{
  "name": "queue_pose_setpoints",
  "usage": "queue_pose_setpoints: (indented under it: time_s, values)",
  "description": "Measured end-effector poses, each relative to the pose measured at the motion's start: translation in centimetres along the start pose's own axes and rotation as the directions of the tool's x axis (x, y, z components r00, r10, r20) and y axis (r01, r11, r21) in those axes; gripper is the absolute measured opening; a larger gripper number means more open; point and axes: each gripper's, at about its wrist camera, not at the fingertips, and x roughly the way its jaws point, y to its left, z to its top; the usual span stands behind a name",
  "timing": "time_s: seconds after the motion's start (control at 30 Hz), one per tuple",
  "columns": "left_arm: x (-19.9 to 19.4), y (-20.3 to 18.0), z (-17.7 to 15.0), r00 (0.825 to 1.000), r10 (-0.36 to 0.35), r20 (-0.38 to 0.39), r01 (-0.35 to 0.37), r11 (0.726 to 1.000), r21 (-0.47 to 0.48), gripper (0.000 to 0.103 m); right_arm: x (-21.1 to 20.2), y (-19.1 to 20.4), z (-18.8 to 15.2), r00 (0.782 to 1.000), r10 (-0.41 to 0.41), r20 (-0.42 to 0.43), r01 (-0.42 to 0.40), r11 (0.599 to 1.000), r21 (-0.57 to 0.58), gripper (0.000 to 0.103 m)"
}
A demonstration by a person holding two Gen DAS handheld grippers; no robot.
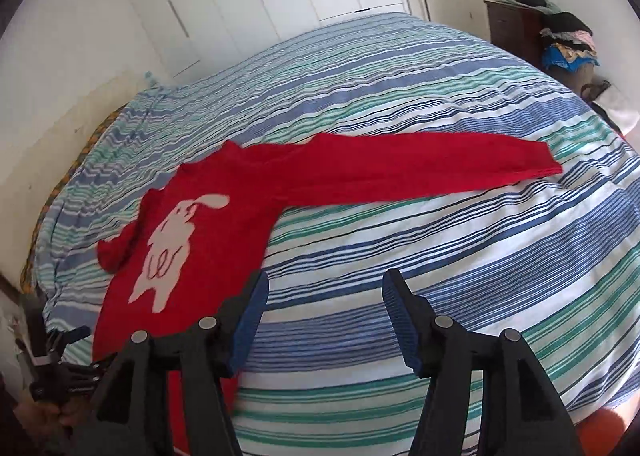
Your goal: Fold small clothes
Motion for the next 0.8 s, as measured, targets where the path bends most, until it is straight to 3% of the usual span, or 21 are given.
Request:
queue_pose_setpoints:
  time_s: [0.1, 0.2, 0.23, 0.3, 0.37, 0.43, 0.53, 0.7, 0.73, 0.77, 0.8]
  values:
    - [0.3, 1.0, -0.7, 0.997, -0.063, 0.043, 0.065, 0.996, -0.052, 0.103, 1.2, 6.7, -4.2, 0.992, 0.108, -0.065, -0.114, 0.988, -0.1, 0.06]
    - [0.2, 2.8, -0.8, 0.984, -0.176, -0.013, 0.176, 0.984, -0.009, 0.103, 2.9, 10.1, -7.0, 0.986, 0.113, -0.122, -0.134, 0.976, -0.174, 0.06]
    - [-0.5, 3.9, -0.8, 0.984, -0.176, -0.007, 0.176, 0.984, -0.012, 0.103, 3.4, 10.8, -7.4, 0.984, 0.106, -0.141, -0.134, 0.969, -0.206, 0.06]
    - [-2.7, 6.6, -0.5, 0.991, -0.107, 0.085, 0.107, 0.994, 0.012, 0.103, 3.8, 11.0, -7.7, 0.987, 0.076, -0.145, -0.112, 0.96, -0.258, 0.06]
    - [-4.0, 9.5, 0.6, 0.982, 0.015, 0.186, -0.031, 0.996, 0.082, 0.103, 3.9, 10.9, -7.6, 0.986, 0.085, -0.145, -0.12, 0.958, -0.261, 0.06]
    - [-2.8, 12.5, 2.4, 0.973, 0.136, 0.185, -0.167, 0.973, 0.162, 0.103, 3.8, 10.5, -7.9, 0.987, 0.079, -0.143, -0.113, 0.961, -0.252, 0.062]
    - [1.7, 16.6, 5.4, 0.956, 0.255, 0.148, -0.286, 0.923, 0.257, 0.102, 4.0, 10.1, -8.3, 0.987, 0.058, -0.15, -0.094, 0.965, -0.244, 0.062]
    - [7.4, 18.4, 9.3, 0.927, 0.335, 0.169, -0.373, 0.87, 0.322, 0.091, 4.4, 9.9, -8.1, 0.987, 0.038, -0.155, -0.074, 0.971, -0.228, 0.062]
    - [7.7, 18.3, 9.6, 0.928, 0.327, 0.181, -0.37, 0.869, 0.329, 0.085, 4.4, 9.9, -8.0, 0.987, 0.033, -0.155, -0.068, 0.971, -0.229, 0.062]
    - [7.8, 18.3, 10.0, 0.939, 0.296, 0.177, -0.341, 0.876, 0.341, 0.074, 4.5, 10.0, -8.0, 0.987, 0.027, -0.157, -0.064, 0.971, -0.232, 0.062]
    - [7.7, 18.5, 10.3, 0.963, 0.228, 0.142, -0.264, 0.901, 0.343, 0.038, 4.5, 10.0, -8.0, 0.987, 0.022, -0.159, -0.06, 0.97, -0.236, 0.062]
